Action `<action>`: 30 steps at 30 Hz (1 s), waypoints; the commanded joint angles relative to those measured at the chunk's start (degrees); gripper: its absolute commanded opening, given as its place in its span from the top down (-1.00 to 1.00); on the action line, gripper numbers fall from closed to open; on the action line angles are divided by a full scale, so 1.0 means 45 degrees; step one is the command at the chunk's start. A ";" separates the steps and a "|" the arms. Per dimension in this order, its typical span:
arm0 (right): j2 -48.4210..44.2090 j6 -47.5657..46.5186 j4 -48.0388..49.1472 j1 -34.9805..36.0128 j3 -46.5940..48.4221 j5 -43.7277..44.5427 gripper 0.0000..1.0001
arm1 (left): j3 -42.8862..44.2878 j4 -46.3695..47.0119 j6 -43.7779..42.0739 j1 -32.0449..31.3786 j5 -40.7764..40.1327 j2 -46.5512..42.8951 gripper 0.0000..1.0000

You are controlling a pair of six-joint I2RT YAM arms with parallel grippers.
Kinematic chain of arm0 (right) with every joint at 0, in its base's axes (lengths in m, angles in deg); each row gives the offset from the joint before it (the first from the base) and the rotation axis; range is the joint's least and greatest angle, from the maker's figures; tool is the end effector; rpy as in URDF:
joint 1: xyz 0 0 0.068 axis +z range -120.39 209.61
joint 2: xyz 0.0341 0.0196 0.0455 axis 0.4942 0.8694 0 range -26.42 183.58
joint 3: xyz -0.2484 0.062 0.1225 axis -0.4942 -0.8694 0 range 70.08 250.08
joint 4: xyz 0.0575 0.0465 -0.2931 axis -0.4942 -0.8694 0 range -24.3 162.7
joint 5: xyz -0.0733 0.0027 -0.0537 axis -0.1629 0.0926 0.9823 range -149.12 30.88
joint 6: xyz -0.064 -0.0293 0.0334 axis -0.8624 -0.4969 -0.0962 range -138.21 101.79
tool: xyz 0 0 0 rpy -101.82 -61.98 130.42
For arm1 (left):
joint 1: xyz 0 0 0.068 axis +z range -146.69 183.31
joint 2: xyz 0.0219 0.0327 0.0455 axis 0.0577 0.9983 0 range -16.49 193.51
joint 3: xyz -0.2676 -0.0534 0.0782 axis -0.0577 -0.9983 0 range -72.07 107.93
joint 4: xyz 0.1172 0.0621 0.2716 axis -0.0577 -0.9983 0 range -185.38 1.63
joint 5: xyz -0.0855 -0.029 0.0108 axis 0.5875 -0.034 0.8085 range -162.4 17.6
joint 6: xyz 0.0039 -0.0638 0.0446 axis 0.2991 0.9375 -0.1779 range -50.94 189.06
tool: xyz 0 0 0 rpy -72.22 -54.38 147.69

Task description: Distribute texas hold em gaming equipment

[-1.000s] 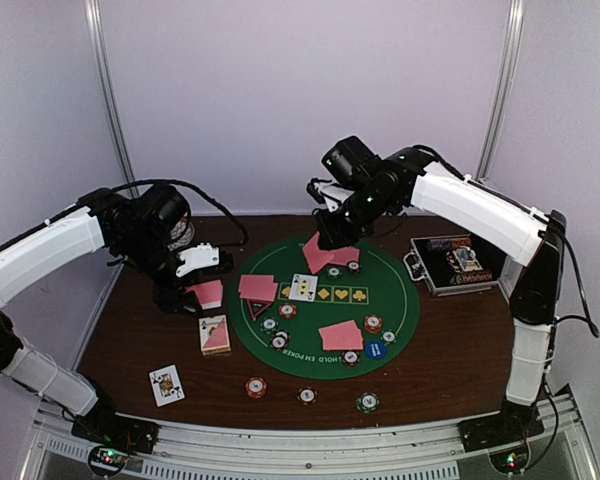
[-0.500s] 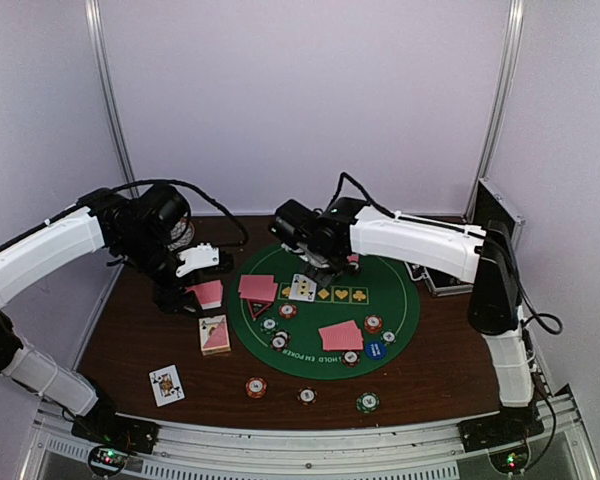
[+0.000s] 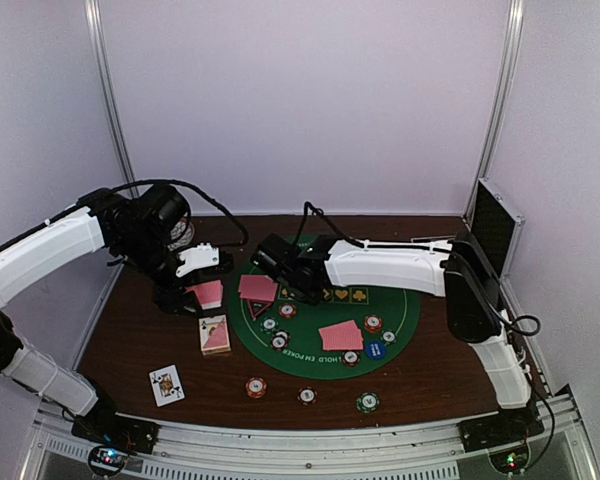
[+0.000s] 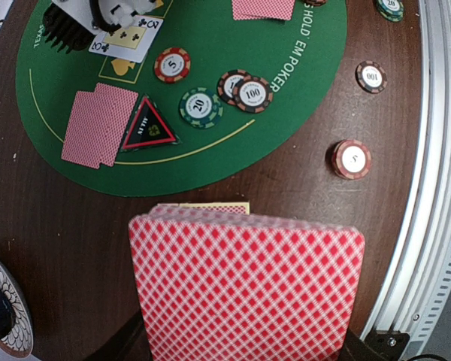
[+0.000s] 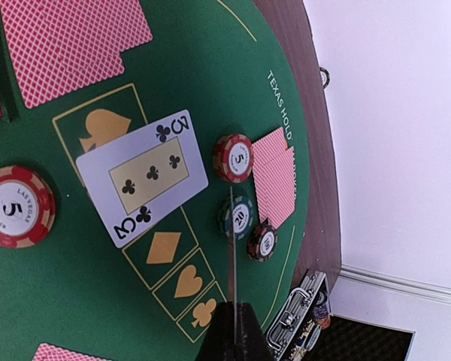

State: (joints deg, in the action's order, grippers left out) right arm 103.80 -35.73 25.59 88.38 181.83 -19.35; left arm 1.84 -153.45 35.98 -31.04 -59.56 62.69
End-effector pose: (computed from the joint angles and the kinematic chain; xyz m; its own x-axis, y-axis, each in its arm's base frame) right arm 0.3174 0.4412 0.1755 -0.2937 -0.9305 -0.2190 -0.6381 0.3615 -0.6799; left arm 0.2455 -0.1857 0.2864 -0.3177 0.8615 -0.3960 0.9370 0.3493 0.0082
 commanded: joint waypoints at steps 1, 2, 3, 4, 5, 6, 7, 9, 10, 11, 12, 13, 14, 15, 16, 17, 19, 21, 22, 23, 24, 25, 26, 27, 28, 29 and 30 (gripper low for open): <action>0.0505 -0.0898 0.1133 -0.0031 0.0034 0.0501 1.00 | 0.0098 0.0020 -0.0113 0.0035 0.0207 -0.0340 0.58; 0.0633 -0.0934 0.1124 -0.0031 0.0125 0.0530 1.00 | 0.0084 0.0020 -0.0120 0.0035 0.0212 -0.0348 0.57; 0.0707 -0.0976 0.1140 -0.0031 0.0146 0.0559 1.00 | 0.0066 0.0018 -0.0123 0.0035 0.0232 -0.0380 0.57; 0.0760 -0.0998 0.1161 -0.0031 0.0121 0.0562 1.00 | 0.0061 0.0025 -0.0116 0.0035 0.0249 -0.0416 0.58; 0.0796 -0.1000 0.1225 -0.0021 0.0060 0.0548 1.00 | 0.0060 0.0013 -0.0120 0.0035 0.0257 -0.0416 0.58; 0.0803 -0.1069 0.1392 -0.0030 -0.0075 0.0538 1.00 | 0.0060 0.0019 -0.0113 0.0035 0.0260 -0.0421 0.58; 0.0836 -0.1129 0.1527 -0.0031 -0.0211 0.0562 1.00 | 0.0060 0.0010 -0.0127 0.0035 0.0263 -0.0411 0.57; 0.0976 -0.1012 0.1465 -0.0048 -0.0256 0.0444 1.00 | 0.0060 0.0015 -0.0114 0.0035 0.0310 -0.0420 0.58; 0.1058 -0.0917 0.1348 -0.0050 -0.0212 0.0301 1.00 | 0.0060 0.0012 -0.0142 0.0035 0.0340 -0.0404 0.58; 0.1122 -0.0839 0.1300 -0.0050 -0.0194 0.0186 1.00 | 0.0070 0.0014 -0.0148 0.0035 0.0358 -0.0378 0.58; 0.1166 -0.0754 0.1262 -0.0046 -0.0217 0.0069 0.98 | 0.0093 0.0010 -0.0146 0.0035 0.0363 -0.0355 0.58; 0.1179 -0.0684 0.1262 -0.0050 -0.0280 -0.0022 0.94 | 0.0115 0.0009 -0.0134 0.0035 0.0363 -0.0347 0.58; 0.1181 -0.0681 0.1299 -0.0041 -0.0371 -0.0055 0.89 | 0.0118 0.0019 -0.0160 0.0035 0.0356 -0.0346 0.58; 0.1181 -0.0683 0.1313 -0.0049 -0.0422 -0.0049 0.84 | 0.0136 0.0022 -0.0177 0.0035 0.0353 -0.0366 0.58; 0.1166 -0.0627 0.1258 -0.0050 -0.0445 -0.0075 0.78 | 0.0153 0.0015 -0.0186 0.0035 0.0365 -0.0378 0.58; 0.1130 -0.0566 0.1188 -0.0046 -0.0490 -0.0164 0.74 | 0.0157 0.0015 -0.0202 0.0035 0.0364 -0.0384 0.58; 0.1004 -0.0465 0.1160 -0.0040 -0.0664 -0.0311 0.69 | 0.0177 0.0027 -0.0207 0.0035 0.0351 -0.0408 0.58; 0.0889 -0.0329 0.1070 -0.0032 -0.0826 -0.0437 0.65 | 0.0197 0.0012 -0.0207 0.0035 0.0371 -0.0389 0.58; 0.0852 -0.0226 0.0960 -0.0031 -0.0869 -0.0524 0.61 | 0.0209 0.0021 -0.0198 0.0035 0.0379 -0.0390 0.58; 0.0822 -0.0123 0.0890 -0.0031 -0.0911 -0.0628 0.55 | 0.0240 0.0015 -0.0204 0.0035 0.0385 -0.0378 0.58; 0.0780 -0.0025 0.0773 -0.0031 -0.0956 -0.0761 0.45 | 0.0253 -0.0003 -0.0202 0.0035 0.0391 -0.0360 0.58; 0.0726 0.0090 0.0695 -0.0031 -0.1005 -0.0938 0.37 | 0.0277 -0.0010 -0.0207 0.0035 0.0394 -0.0357 0.58; 0.0670 0.0219 0.0620 -0.0031 -0.1063 -0.1107 0.21 | 0.0297 -0.0020 -0.0190 0.0035 0.0389 -0.0335 0.58; 0.0590 0.0365 0.0601 -0.0031 -0.1145 -0.1311 0.07 | 0.0322 -0.0029 -0.0188 0.0035 0.0438 -0.0313 0.58; 0.0492 0.0536 0.0627 -0.0058 -0.1258 -0.1569 -0.04 | 0.0332 -0.0042 -0.0188 0.0035 0.0485 -0.0310 0.58; 0.0348 0.0632 0.0699 -0.0078 -0.1424 -0.1857 -0.11 | 0.0348 -0.0059 -0.0188 0.0035 0.0520 -0.0295 0.58; 0.0220 0.0692 0.0798 -0.0100 -0.1586 -0.2096 -0.15 | 0.0352 -0.0085 -0.0188 0.0035 0.0539 -0.0291 0.58</action>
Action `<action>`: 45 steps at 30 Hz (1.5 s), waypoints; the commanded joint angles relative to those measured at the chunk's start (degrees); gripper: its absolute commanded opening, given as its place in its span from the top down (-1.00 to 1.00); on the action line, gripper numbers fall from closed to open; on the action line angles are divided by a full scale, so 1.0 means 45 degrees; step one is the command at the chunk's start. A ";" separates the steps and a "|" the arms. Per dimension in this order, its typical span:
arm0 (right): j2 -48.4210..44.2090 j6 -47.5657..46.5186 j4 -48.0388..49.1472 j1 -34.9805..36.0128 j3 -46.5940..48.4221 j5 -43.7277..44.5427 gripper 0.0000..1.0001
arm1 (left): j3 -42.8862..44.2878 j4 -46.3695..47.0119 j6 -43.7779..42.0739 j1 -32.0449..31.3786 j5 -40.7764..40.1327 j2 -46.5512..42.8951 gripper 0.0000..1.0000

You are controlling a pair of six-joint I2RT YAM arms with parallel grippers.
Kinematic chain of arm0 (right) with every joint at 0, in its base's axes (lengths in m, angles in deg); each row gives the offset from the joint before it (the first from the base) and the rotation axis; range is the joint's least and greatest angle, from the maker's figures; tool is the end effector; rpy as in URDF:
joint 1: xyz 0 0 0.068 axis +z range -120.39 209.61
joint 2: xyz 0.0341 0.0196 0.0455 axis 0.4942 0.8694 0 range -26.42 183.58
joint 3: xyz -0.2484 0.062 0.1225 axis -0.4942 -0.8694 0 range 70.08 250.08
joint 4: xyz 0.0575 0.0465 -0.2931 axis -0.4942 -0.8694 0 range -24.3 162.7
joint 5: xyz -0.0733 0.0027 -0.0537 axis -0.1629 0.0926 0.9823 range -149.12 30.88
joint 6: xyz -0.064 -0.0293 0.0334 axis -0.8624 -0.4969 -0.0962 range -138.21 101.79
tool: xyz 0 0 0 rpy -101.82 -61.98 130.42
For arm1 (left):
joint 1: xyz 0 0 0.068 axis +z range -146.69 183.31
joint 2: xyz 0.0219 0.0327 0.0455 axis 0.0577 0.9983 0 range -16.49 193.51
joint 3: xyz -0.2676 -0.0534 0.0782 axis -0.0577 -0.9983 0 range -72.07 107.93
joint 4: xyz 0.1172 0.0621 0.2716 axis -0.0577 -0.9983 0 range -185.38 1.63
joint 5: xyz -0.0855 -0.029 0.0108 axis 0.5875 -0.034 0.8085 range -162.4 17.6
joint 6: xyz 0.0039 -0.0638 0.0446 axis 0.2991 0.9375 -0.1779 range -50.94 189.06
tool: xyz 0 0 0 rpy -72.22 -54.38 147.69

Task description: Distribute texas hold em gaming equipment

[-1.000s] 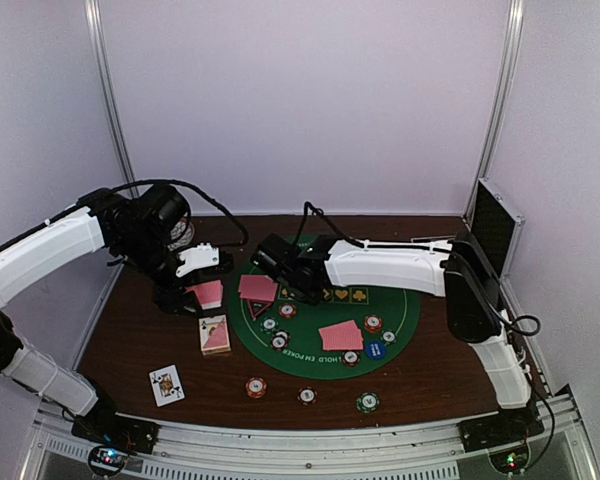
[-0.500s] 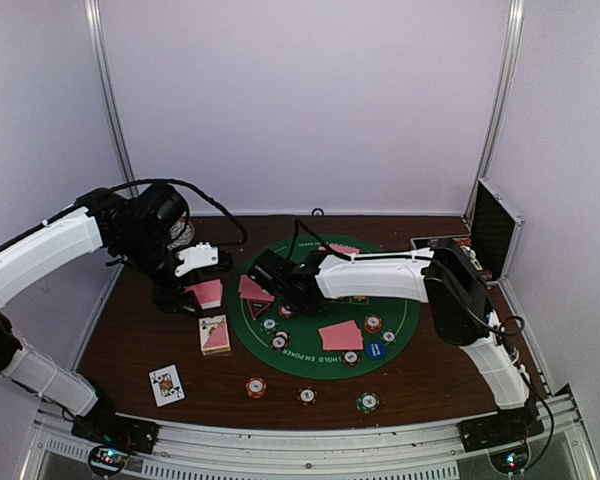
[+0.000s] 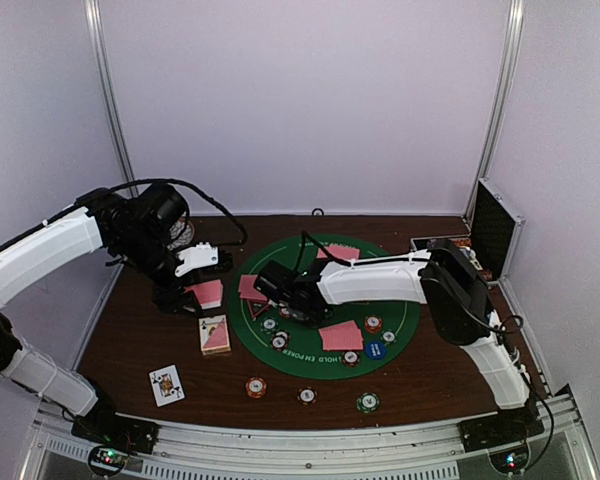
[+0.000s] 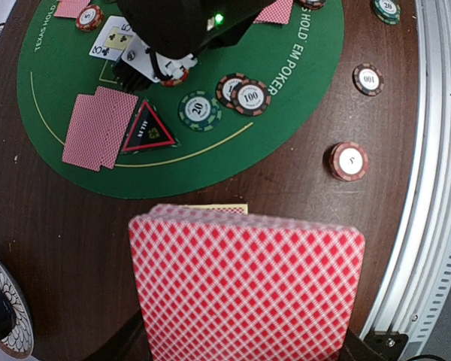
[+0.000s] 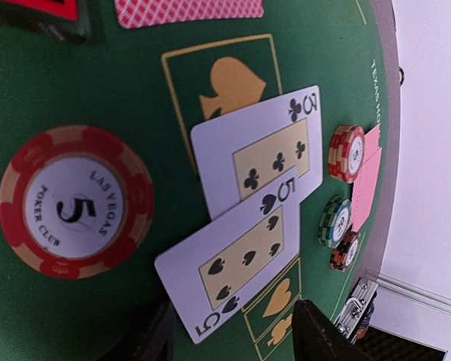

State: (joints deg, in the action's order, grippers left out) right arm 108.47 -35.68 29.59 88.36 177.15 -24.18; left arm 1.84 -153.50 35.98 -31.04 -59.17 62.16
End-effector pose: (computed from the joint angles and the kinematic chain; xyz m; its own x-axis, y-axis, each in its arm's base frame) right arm 0.3123 0.4411 0.1057 -0.2866 -0.9464 -0.1493 -0.7230 0.3158 -0.6144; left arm 0.2438 -0.1850 0.2891 -0.3144 0.8583 -0.4057 0.9378 0.3472 0.0078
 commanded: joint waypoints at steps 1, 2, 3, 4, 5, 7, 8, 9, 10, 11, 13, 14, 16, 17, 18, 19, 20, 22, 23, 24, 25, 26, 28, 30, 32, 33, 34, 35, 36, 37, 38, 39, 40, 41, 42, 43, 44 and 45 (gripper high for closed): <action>-0.0909 0.0698 -0.0005 -0.0130 -0.0679 -0.1113 -0.19 | 0.0353 -0.0101 -0.0173 0.0035 0.0491 -0.0174 0.57; -0.0986 0.0729 0.0065 -0.0156 -0.0818 -0.1149 -0.20 | 0.0336 -0.0118 -0.0169 0.0035 0.0515 -0.0188 0.58; -0.1054 0.0779 0.0059 -0.0208 -0.0867 -0.1168 -0.21 | 0.0319 -0.0143 -0.0168 0.0035 0.0550 -0.0202 0.58; -0.1094 0.0851 0.0024 -0.0276 -0.0880 -0.1262 -0.22 | 0.0315 -0.0155 -0.0185 0.0035 0.0584 -0.0224 0.58; -0.1160 0.0887 -0.0034 -0.0343 -0.0914 -0.1295 -0.22 | 0.0297 -0.0184 -0.0188 0.0035 0.0588 -0.0216 0.57; -0.1302 0.0876 -0.0010 -0.0441 -0.1055 -0.1353 -0.21 | 0.0282 -0.0240 -0.0221 0.0035 0.0598 -0.0223 0.57; -0.1379 0.0861 0.0077 -0.0486 -0.1143 -0.1335 -0.21 | 0.0258 -0.0248 -0.0227 0.0035 0.0612 -0.0224 0.57; -0.1430 0.0857 0.0105 -0.0533 -0.1186 -0.1296 -0.21 | 0.0251 -0.0244 -0.0227 0.0035 0.0613 -0.0216 0.57; -0.1456 0.0866 0.0137 -0.0607 -0.1201 -0.1272 -0.21 | 0.0255 -0.0251 -0.0242 0.0035 0.0616 -0.0213 0.57; -0.1450 0.0874 0.0132 -0.0682 -0.1203 -0.1262 -0.20 | 0.0255 -0.0249 -0.0246 0.0035 0.0585 -0.0227 0.57; -0.1381 0.0878 0.0089 -0.0799 -0.1174 -0.1243 -0.19 | 0.0289 -0.0247 -0.0235 0.0035 0.0588 -0.0222 0.57; -0.1340 0.0893 0.0054 -0.0845 -0.1161 -0.1243 -0.18 | 0.0294 -0.0251 -0.0245 0.0035 0.0606 -0.0226 0.57; -0.1275 0.0891 0.0046 -0.0928 -0.1156 -0.1252 -0.17 | 0.0314 -0.0247 -0.0242 0.0035 0.0594 -0.0267 0.57; -0.1254 0.0894 0.0066 -0.0954 -0.1156 -0.1232 -0.16 | 0.0299 -0.0249 -0.0263 0.0035 0.0587 -0.0293 0.57; -0.1219 0.0895 0.0069 -0.0994 -0.1141 -0.1247 -0.15 | 0.0280 -0.0254 -0.0256 0.0035 0.0584 -0.0318 0.57; -0.1203 0.0924 0.0088 -0.1021 -0.1137 -0.1244 -0.14 | 0.0261 -0.0267 -0.0260 0.0035 0.0588 -0.0316 0.57; -0.1179 0.0923 0.0132 -0.1054 -0.1127 -0.1226 -0.14 | 0.0256 -0.0278 -0.0265 0.0035 0.0589 -0.0340 0.57; -0.1107 0.0912 0.0203 -0.1111 -0.1102 -0.1173 -0.13 | 0.0238 -0.0322 -0.0275 0.0035 0.0592 -0.0380 0.57; -0.1072 0.0905 0.0230 -0.1164 -0.1066 -0.1164 -0.13 | 0.0219 -0.0329 -0.0282 0.0035 0.0589 -0.0405 0.57; -0.1028 0.0930 0.0260 -0.1218 -0.1018 -0.1163 -0.13 | 0.0207 -0.0330 -0.0292 0.0035 0.0567 -0.0412 0.57; -0.0971 0.0960 0.0237 -0.1242 -0.0926 -0.1167 -0.12 | 0.0208 -0.0333 -0.0303 0.0035 0.0547 -0.0416 0.57; -0.0913 0.0984 0.0234 -0.1286 -0.0839 -0.1175 -0.12 | 0.0203 -0.0318 -0.0310 0.0035 0.0547 -0.0421 0.57; -0.0796 0.1053 0.0228 -0.1310 -0.0663 -0.1192 -0.10 | 0.0231 -0.0325 -0.0305 0.0035 0.0555 -0.0408 0.57; -0.0690 0.1186 0.0134 -0.1327 -0.0435 -0.1283 -0.09 | 0.0253 -0.0324 -0.0319 0.0035 0.0558 -0.0427 0.57; -0.0744 0.1441 -0.0054 -0.1311 -0.0221 -0.1556 -0.08 | 0.0255 -0.0344 -0.0324 0.0035 0.0522 -0.0412 0.57; -0.0865 0.1559 -0.0069 -0.1312 -0.0201 -0.1693 -0.08 | 0.0255 -0.0368 -0.0334 0.0035 0.0522 -0.0416 0.57; -0.1039 0.1669 -0.0039 -0.1325 -0.0214 -0.1837 -0.08 | 0.0255 -0.0362 -0.0326 0.0035 0.0502 -0.0426 0.57; -0.1266 0.1773 0.0009 -0.1319 -0.0286 -0.2004 -0.09 | 0.0265 -0.0378 -0.0347 0.0035 0.0514 -0.0415 0.57; -0.1509 0.1889 0.0091 -0.1323 -0.0383 -0.2220 -0.09 | 0.0291 -0.0392 -0.0349 0.0035 0.0513 -0.0423 0.57; -0.1769 0.2001 0.0186 -0.1319 -0.0510 -0.2420 -0.10 | 0.0311 -0.0392 -0.0340 0.0035 0.0523 -0.0420 0.57; -0.2026 0.2127 0.0284 -0.1333 -0.0672 -0.2658 -0.10 | 0.0331 -0.0409 -0.0339 0.0035 0.0529 -0.0434 0.57; -0.2236 0.2235 0.0359 -0.1320 -0.0829 -0.2878 -0.11 | 0.0333 -0.0421 -0.0343 0.0035 0.0530 -0.0438 0.57; -0.2414 0.2374 0.0393 -0.1330 -0.1003 -0.3115 -0.12 | 0.0333 -0.0427 -0.0342 0.0035 0.0535 -0.0451 0.57; -0.2573 0.2498 0.0451 -0.1327 -0.1195 -0.3367 -0.13 | 0.0334 -0.0416 -0.0344 0.0035 0.0538 -0.0447 0.57; -0.2707 0.2575 0.0554 -0.1334 -0.1402 -0.3569 -0.14 | 0.0316 -0.0429 -0.0344 0.0035 0.0558 -0.0464 0.57; -0.2778 0.2670 0.0640 -0.1322 -0.1650 -0.3700 -0.15 | 0.0287 -0.0430 -0.0344 0.0035 0.0577 -0.0474 0.57; -0.2816 0.2772 0.0697 -0.1323 -0.1838 -0.3801 -0.15 | 0.0262 -0.0435 -0.0344 0.0035 0.0575 -0.0482 0.57; -0.2823 0.2836 0.0750 -0.1324 -0.2042 -0.3858 -0.16 | 0.0242 -0.0443 -0.0359 0.0035 0.0577 -0.0468 0.57</action>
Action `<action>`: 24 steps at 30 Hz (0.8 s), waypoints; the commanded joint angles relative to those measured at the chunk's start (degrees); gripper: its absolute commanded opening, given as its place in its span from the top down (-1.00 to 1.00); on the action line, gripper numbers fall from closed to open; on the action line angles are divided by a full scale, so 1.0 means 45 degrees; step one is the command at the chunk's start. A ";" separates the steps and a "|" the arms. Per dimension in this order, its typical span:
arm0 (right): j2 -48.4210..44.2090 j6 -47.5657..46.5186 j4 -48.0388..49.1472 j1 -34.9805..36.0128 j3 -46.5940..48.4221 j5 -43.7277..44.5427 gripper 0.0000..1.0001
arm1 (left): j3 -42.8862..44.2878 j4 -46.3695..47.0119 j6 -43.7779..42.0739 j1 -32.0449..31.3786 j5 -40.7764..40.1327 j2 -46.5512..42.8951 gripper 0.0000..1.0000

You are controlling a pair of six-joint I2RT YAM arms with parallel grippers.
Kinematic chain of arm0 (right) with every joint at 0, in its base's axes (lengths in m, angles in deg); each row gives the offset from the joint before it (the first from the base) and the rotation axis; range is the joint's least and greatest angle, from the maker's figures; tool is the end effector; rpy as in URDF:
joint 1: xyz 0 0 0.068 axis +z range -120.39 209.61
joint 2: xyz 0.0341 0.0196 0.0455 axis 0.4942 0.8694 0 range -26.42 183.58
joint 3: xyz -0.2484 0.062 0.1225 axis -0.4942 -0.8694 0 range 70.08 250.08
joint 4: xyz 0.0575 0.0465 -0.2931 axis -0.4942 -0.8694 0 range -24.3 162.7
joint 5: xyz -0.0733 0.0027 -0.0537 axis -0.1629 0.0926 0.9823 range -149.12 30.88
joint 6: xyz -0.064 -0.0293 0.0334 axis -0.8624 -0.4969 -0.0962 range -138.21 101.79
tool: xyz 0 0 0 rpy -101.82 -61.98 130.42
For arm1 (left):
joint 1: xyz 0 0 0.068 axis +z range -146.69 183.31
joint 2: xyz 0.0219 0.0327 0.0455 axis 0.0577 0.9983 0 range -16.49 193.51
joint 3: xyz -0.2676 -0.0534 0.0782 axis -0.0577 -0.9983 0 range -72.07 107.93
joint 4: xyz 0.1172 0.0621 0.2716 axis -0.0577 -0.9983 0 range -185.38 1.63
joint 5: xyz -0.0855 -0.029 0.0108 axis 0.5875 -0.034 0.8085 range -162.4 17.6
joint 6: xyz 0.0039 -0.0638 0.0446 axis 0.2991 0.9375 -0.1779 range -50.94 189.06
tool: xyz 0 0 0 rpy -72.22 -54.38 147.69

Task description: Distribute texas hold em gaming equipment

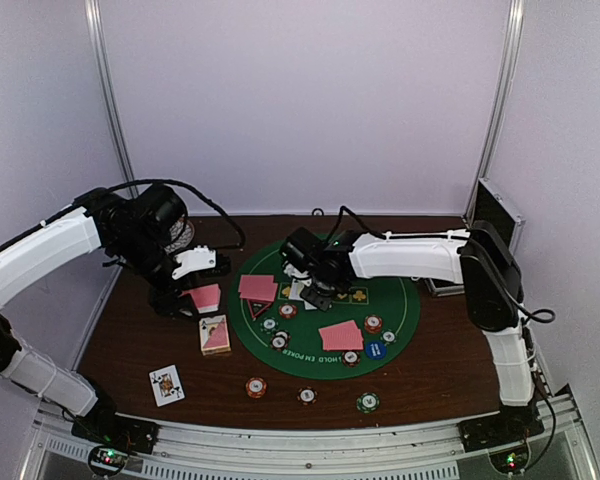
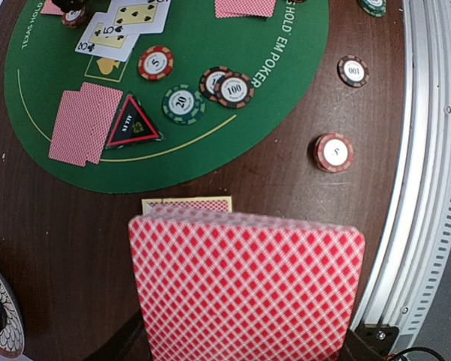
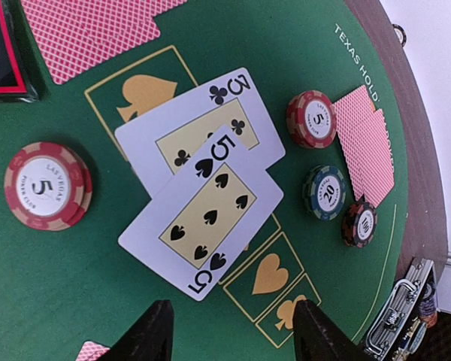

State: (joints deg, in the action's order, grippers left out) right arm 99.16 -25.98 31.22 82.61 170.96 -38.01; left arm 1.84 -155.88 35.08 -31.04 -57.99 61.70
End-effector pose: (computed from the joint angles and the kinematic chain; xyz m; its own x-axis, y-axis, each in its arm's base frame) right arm 0.3333 0.4025 0.1471 -0.4567 -0.8154 -0.3557 -0.7258 0.5728 -0.3810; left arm 0.2373 -0.1822 0.2898 -0.3091 0.8668 -0.3913 0.9447 0.3273 -0.0213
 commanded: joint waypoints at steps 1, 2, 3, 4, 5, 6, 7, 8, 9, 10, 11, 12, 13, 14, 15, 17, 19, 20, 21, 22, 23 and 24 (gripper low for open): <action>-0.0716 0.0722 0.0403 -0.0044 -0.0812 -0.0827 -0.17 | 0.0217 0.0095 -0.0171 0.0035 0.0325 -0.0379 0.57; -0.0653 0.0776 0.0397 -0.0041 -0.0923 -0.0850 -0.18 | 0.0216 0.0103 -0.0182 0.0035 0.0329 -0.0381 0.57; -0.0601 0.0812 0.0404 -0.0046 -0.1033 -0.0884 -0.19 | 0.0216 0.0102 -0.0184 0.0035 0.0324 -0.0362 0.57; -0.0553 0.0865 0.0407 -0.0056 -0.1117 -0.0923 -0.20 | 0.0226 0.0089 -0.0194 0.0035 0.0333 -0.0347 0.57; -0.0500 0.0899 0.0449 -0.0047 -0.1169 -0.0950 -0.21 | 0.0252 0.0098 -0.0190 0.0035 0.0347 -0.0362 0.57; -0.0469 0.0932 0.0521 -0.0051 -0.1224 -0.0987 -0.22 | 0.0255 0.0099 -0.0185 0.0035 0.0356 -0.0362 0.57; -0.0429 0.0963 0.0583 -0.0039 -0.1270 -0.1009 -0.22 | 0.0255 0.0099 -0.0172 0.0035 0.0381 -0.0345 0.57; -0.0397 0.0970 0.0642 -0.0048 -0.1310 -0.1048 -0.23 | 0.0265 0.0087 -0.0183 0.0035 0.0389 -0.0338 0.57; -0.0364 0.0968 0.0654 -0.0056 -0.1308 -0.1085 -0.24 | 0.0271 0.0073 -0.0184 0.0035 0.0378 -0.0317 0.57; -0.0279 0.0965 0.0658 -0.0052 -0.1281 -0.1094 -0.24 | 0.0258 0.0054 -0.0201 0.0040 0.0389 -0.0317 0.57; -0.0220 0.0965 0.0661 -0.0054 -0.1250 -0.1100 -0.25 | 0.0270 0.0059 -0.0203 0.0036 0.0366 -0.0324 0.57; -0.0149 0.0948 0.0688 -0.0042 -0.1227 -0.1082 -0.25 | 0.0269 0.0047 -0.0191 0.0035 0.0365 -0.0318 0.57; -0.0052 0.0936 0.0682 -0.0046 -0.1185 -0.1045 -0.25 | 0.0274 0.0036 -0.0202 0.0035 0.0363 -0.0315 0.57; 0.0050 0.0939 0.0689 -0.0053 -0.1114 -0.1024 -0.25 | 0.0285 0.0042 -0.0196 0.0035 0.0377 -0.0307 0.57; 0.0149 0.0945 0.0672 -0.0084 -0.1051 -0.1000 -0.25 | 0.0293 0.0040 -0.0190 0.0035 0.0401 -0.0321 0.57; 0.0342 0.0979 0.0695 -0.0134 -0.0929 -0.0969 -0.26 | 0.0309 0.0039 -0.0202 0.0035 0.0409 -0.0321 0.57; 0.0546 0.1047 0.0718 -0.0233 -0.0794 -0.0923 -0.25 | 0.0314 0.0007 -0.0194 0.0035 0.0397 -0.0324 0.57; 0.0650 0.1075 0.0688 -0.0294 -0.0738 -0.0906 -0.26 | 0.0314 0.0014 -0.0202 0.0035 0.0389 -0.0321 0.57; 0.0722 0.1113 0.0704 -0.0368 -0.0670 -0.0886 -0.25 | 0.0314 0.0015 -0.0203 0.0035 0.0385 -0.0322 0.57; 0.0758 0.1147 0.0711 -0.0428 -0.0630 -0.0862 -0.25 | 0.0314 0.0015 -0.0204 0.0035 0.0373 -0.0325 0.57; 0.0791 0.1168 0.0748 -0.0487 -0.0581 -0.0854 -0.25 | 0.0314 0.0018 -0.0201 0.0035 0.0381 -0.0330 0.57; 0.0817 0.1188 0.0777 -0.0546 -0.0513 -0.0829 -0.25 | 0.0314 0.0011 -0.0191 0.0035 0.0382 -0.0326 0.56</action>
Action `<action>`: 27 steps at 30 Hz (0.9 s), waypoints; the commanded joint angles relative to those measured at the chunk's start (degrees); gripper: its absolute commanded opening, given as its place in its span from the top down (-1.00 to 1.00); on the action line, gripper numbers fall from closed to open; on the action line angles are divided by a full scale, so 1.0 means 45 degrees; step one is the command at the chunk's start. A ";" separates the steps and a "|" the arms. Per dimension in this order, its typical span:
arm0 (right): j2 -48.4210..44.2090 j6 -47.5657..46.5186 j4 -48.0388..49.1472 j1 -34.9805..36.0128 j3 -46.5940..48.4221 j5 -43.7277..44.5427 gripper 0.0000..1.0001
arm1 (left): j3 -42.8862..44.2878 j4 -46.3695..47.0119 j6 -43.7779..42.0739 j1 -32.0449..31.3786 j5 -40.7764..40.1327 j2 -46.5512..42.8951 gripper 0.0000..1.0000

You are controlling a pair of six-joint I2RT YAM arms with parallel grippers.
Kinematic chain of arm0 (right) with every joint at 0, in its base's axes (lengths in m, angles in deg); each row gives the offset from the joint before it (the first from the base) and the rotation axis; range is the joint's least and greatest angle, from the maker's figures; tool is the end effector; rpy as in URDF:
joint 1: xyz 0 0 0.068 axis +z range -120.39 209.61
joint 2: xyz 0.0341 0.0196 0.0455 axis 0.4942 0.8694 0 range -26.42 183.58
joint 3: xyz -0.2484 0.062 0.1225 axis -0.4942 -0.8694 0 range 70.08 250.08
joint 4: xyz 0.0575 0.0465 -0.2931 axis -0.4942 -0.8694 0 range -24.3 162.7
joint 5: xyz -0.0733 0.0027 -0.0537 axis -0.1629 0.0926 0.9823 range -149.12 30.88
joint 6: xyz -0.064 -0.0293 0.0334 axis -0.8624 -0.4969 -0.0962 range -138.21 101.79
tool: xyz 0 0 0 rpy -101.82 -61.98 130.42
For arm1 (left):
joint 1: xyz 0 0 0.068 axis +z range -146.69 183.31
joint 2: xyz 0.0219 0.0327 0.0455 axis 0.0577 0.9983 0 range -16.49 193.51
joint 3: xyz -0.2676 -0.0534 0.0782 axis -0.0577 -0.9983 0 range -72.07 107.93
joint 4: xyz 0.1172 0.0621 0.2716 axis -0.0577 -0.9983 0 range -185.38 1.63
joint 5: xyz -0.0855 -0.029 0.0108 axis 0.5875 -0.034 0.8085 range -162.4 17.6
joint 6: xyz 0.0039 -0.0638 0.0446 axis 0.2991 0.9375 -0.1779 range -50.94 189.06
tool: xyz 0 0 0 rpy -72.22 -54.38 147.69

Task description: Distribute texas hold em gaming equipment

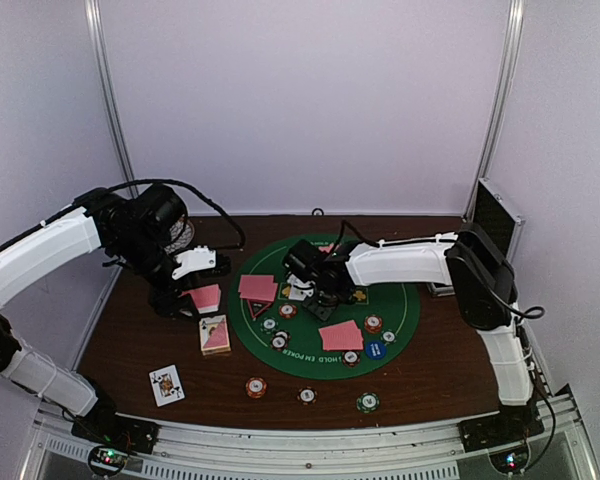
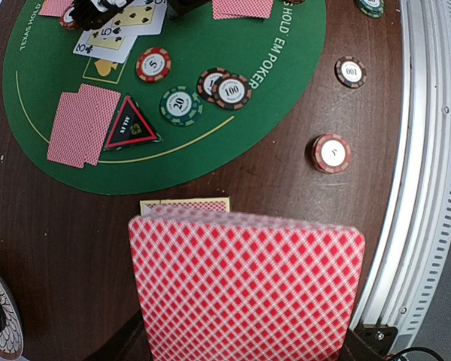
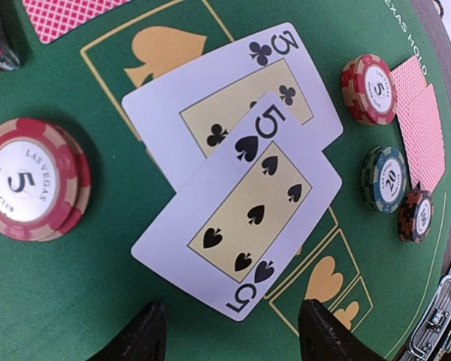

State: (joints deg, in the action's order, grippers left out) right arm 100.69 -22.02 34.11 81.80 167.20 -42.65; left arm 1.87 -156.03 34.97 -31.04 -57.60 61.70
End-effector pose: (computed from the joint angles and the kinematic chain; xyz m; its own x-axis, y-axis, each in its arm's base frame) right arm 0.3313 0.3961 0.1128 -0.5234 -0.7782 -0.3470 -0.7304 0.6195 -0.2875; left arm 0.2368 -0.1824 0.2900 -0.3076 0.8664 -0.3933 0.9458 0.3235 -0.0270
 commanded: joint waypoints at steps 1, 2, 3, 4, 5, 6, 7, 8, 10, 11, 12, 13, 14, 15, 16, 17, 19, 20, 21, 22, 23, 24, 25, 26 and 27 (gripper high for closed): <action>0.0510 0.0319 0.0163 -0.0401 0.0419 0.0204 -0.24 | 0.0309 0.0041 -0.0178 0.0035 0.0295 -0.0328 0.56; 0.0531 0.0342 0.0187 -0.0463 0.0501 0.0239 -0.24 | 0.0314 0.0033 -0.0169 0.0035 0.0309 -0.0331 0.56; 0.0553 0.0355 0.0195 -0.0495 0.0607 0.0255 -0.24 | 0.0310 0.0047 -0.0173 0.0035 0.0318 -0.0321 0.56; 0.0593 0.0373 0.0213 -0.0550 0.0705 0.0265 -0.23 | 0.0317 0.0039 -0.0174 0.0035 0.0312 -0.0325 0.56; 0.0627 0.0393 0.0203 -0.0601 0.0803 0.0268 -0.23 | 0.0328 0.0038 -0.0176 0.0035 0.0321 -0.0323 0.56; 0.0661 0.0398 0.0197 -0.0659 0.0891 0.0252 -0.22 | 0.0319 0.0021 -0.0179 0.0035 0.0322 -0.0328 0.56; 0.0701 0.0398 0.0213 -0.0703 0.0987 0.0230 -0.21 | 0.0313 0.0024 -0.0179 0.0035 0.0318 -0.0350 0.56; 0.0741 0.0398 0.0196 -0.0730 0.1095 0.0210 -0.21 | 0.0300 0.0024 -0.0179 0.0035 0.0322 -0.0377 0.56; 0.0819 0.0401 0.0157 -0.0773 0.1277 0.0175 -0.20 | 0.0271 0.0015 -0.0198 0.0035 0.0295 -0.0395 0.56; 0.0848 0.0399 0.0140 -0.0783 0.1360 0.0169 -0.20 | 0.0270 0.0011 -0.0199 0.0035 0.0292 -0.0407 0.56; 0.0893 0.0413 0.0150 -0.0794 0.1437 0.0137 -0.20 | 0.0260 0.0001 -0.0199 0.0035 0.0292 -0.0409 0.56; 0.0925 0.0432 0.0127 -0.0795 0.1512 0.0089 -0.19 | 0.0269 -0.0001 -0.0194 0.0035 0.0294 -0.0412 0.56; 0.0944 0.0478 0.0092 -0.0796 0.1585 0.0022 -0.19 | 0.0270 0.0011 -0.0188 0.0035 0.0314 -0.0404 0.56; 0.0893 0.0535 0.0078 -0.0796 0.1631 -0.0043 -0.19 | 0.0270 0.0003 -0.0195 0.0035 0.0322 -0.0411 0.56; 0.0826 0.0584 0.0079 -0.0796 0.1640 -0.0134 -0.18 | 0.0248 -0.0015 -0.0184 0.0035 0.0315 -0.0412 0.56; 0.0698 0.0641 0.0071 -0.0796 0.1613 -0.0221 -0.18 | 0.0250 -0.0013 -0.0202 0.0038 0.0312 -0.0410 0.56; 0.0325 0.0802 0.0104 -0.0796 0.1540 -0.0502 -0.20 | 0.0251 -0.0019 -0.0230 0.0035 0.0319 -0.0403 0.56; 0.0039 0.0842 0.0146 -0.0791 0.1484 -0.0689 -0.21 | 0.0251 -0.0008 -0.0252 0.0035 0.0317 -0.0404 0.56; -0.0262 0.1169 0.0188 -0.0795 0.1442 -0.0874 -0.24 | 0.0251 -0.0007 -0.0257 0.0035 0.0319 -0.0384 0.56; -0.0644 0.1391 0.0264 -0.0795 0.1386 -0.1070 -0.28 | 0.0268 -0.0007 -0.0257 0.0035 0.0334 -0.0362 0.57; -0.1034 0.1720 0.0344 -0.0796 0.1298 -0.1273 -0.37 | 0.0270 -0.0004 -0.0255 0.0035 0.0341 -0.0330 0.56; -0.1449 0.1967 0.0452 -0.0796 0.1199 -0.1545 -0.47 | 0.0288 -0.0019 -0.0250 0.0038 0.0332 -0.0324 0.56; -0.1865 0.2257 0.0541 -0.0796 0.1092 -0.1921 -0.55 | 0.0289 -0.0006 -0.0256 0.0036 0.0341 -0.0325 0.56; -0.2244 0.2647 0.0615 -0.0796 0.0998 -0.2315 -0.65 | 0.0290 -0.0007 -0.0257 0.0035 0.0315 -0.0325 0.56; -0.2628 0.3023 0.0683 -0.0796 0.0906 -0.2703 -0.74 | 0.0290 -0.0012 -0.0257 0.0035 0.0302 -0.0321 0.56</action>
State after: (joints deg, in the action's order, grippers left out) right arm 99.49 -15.27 34.83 78.41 172.06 -48.31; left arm 1.87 -156.21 34.84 -31.04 -57.51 61.18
